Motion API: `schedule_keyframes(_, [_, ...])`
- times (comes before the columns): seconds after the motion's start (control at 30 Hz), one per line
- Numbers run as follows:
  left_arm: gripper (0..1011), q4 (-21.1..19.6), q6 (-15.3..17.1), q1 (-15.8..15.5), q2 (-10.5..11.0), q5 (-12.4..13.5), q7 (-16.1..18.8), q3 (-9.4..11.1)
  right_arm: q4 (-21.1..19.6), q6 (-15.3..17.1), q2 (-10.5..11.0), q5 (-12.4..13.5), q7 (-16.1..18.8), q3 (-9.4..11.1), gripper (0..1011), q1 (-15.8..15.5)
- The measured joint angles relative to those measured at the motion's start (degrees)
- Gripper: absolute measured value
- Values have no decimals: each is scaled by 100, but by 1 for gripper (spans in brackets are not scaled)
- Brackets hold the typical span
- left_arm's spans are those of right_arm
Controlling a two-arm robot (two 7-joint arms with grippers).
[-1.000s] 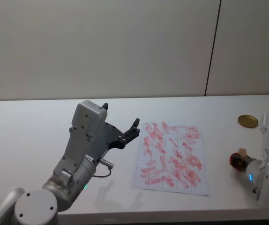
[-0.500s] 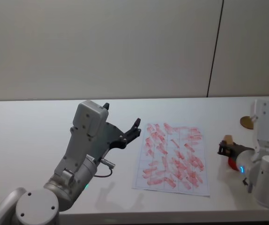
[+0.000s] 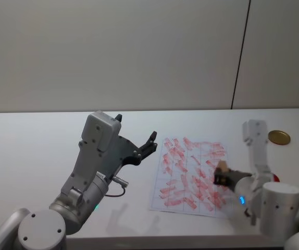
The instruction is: Use the one hand to pick up the stamp and affix it onto the A4 paper.
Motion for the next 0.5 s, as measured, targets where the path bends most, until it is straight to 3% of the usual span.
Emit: schedule_keyframes(0.5, [993,0,0,0,0,0,0,0,491,95,-287,-228,197,-357,221,109])
